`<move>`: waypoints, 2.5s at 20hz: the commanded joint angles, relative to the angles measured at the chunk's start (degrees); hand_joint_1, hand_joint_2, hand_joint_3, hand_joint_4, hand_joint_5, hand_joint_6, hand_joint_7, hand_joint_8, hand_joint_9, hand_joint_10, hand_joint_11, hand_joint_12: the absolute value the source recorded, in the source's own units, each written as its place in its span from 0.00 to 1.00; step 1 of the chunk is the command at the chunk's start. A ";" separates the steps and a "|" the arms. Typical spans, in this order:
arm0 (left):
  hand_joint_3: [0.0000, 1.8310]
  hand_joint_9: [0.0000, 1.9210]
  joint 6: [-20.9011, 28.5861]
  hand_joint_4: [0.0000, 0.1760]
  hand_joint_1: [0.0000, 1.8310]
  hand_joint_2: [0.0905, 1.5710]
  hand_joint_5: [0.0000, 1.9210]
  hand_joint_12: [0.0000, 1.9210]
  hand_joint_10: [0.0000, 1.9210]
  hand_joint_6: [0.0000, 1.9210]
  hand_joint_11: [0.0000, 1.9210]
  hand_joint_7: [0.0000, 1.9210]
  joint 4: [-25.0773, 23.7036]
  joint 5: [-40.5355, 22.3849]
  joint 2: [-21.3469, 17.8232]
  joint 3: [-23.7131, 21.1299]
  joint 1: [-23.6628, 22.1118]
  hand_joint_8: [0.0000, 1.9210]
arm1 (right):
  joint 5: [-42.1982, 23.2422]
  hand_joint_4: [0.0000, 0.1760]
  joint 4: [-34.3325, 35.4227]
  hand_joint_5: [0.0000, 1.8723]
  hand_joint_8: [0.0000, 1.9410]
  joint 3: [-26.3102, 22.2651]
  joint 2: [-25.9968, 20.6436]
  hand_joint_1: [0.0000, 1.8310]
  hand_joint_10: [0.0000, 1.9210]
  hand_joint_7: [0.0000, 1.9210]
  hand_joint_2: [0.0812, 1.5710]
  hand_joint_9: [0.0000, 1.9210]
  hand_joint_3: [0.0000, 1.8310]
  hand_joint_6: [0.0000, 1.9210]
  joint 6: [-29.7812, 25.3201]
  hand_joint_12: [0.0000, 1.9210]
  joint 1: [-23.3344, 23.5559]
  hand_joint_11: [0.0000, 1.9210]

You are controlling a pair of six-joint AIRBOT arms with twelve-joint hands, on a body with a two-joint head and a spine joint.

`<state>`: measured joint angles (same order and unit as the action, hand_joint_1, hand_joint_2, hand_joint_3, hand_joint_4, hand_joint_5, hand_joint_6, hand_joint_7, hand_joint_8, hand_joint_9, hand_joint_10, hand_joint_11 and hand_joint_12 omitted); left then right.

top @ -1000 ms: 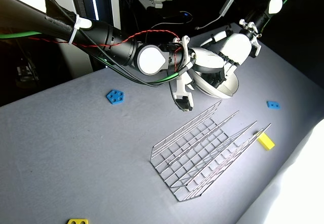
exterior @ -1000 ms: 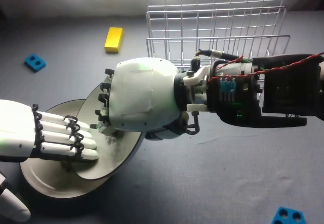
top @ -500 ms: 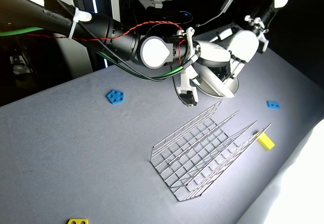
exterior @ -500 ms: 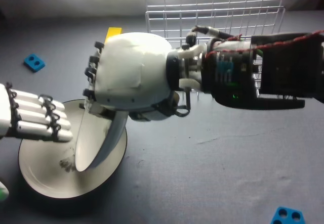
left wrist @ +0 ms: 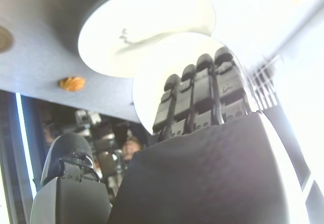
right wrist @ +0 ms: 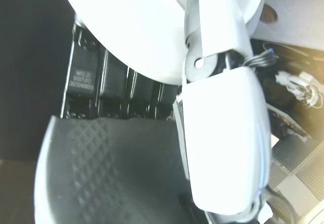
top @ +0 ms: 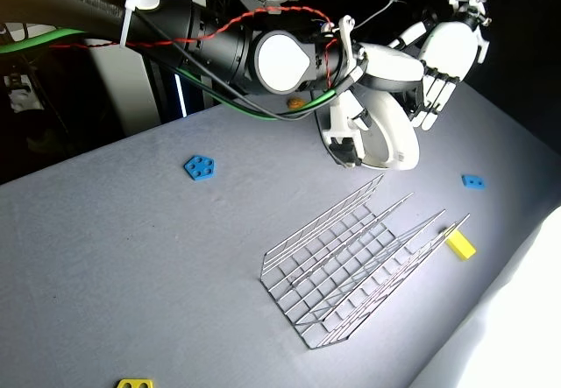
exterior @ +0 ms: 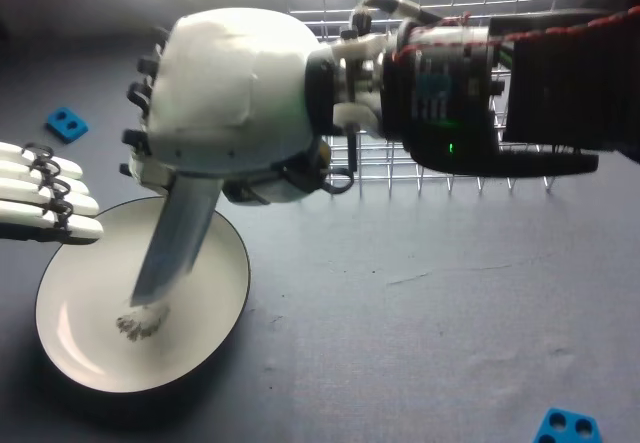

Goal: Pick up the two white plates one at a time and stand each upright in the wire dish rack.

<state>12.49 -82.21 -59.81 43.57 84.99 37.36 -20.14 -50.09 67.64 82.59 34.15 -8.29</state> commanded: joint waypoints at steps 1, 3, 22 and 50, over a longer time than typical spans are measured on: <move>0.00 0.02 0.50 0.00 0.00 0.68 0.05 0.01 0.00 0.00 0.01 0.03 3.74 -2.47 -1.25 0.38 -0.67 0.00 | -6.30 0.00 1.00 0.54 0.34 -0.54 -0.21 0.76 0.49 0.58 0.65 0.56 0.00 0.50 -0.79 0.60 1.56 0.48; 0.00 0.00 0.58 0.00 0.00 0.68 0.03 0.00 0.00 0.00 0.00 0.02 3.73 -2.86 -2.01 0.67 -0.65 0.00 | -6.62 0.00 0.74 0.51 0.39 -0.67 -0.41 0.76 0.52 0.56 0.67 0.55 0.00 0.54 -1.48 0.63 2.67 0.47; 0.00 0.00 1.14 0.00 0.00 0.68 0.03 0.00 0.00 0.00 0.00 0.02 3.48 -4.80 -3.61 3.69 1.84 0.00 | -6.20 0.00 1.10 0.51 0.43 1.70 -4.93 0.76 0.53 0.56 0.67 0.55 0.00 0.51 -32.61 0.65 13.56 0.49; 0.00 0.00 3.91 0.00 0.00 0.68 0.03 0.00 0.00 0.00 0.00 0.02 -1.93 -5.27 0.59 5.89 -3.62 0.00 | 3.65 0.00 55.96 0.52 0.39 2.23 -9.01 0.76 0.53 0.56 0.66 0.54 0.00 0.54 -18.03 0.65 11.15 0.50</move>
<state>16.23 -87.74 -63.13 44.34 90.48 34.44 -8.58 5.72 69.76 73.97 17.76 1.54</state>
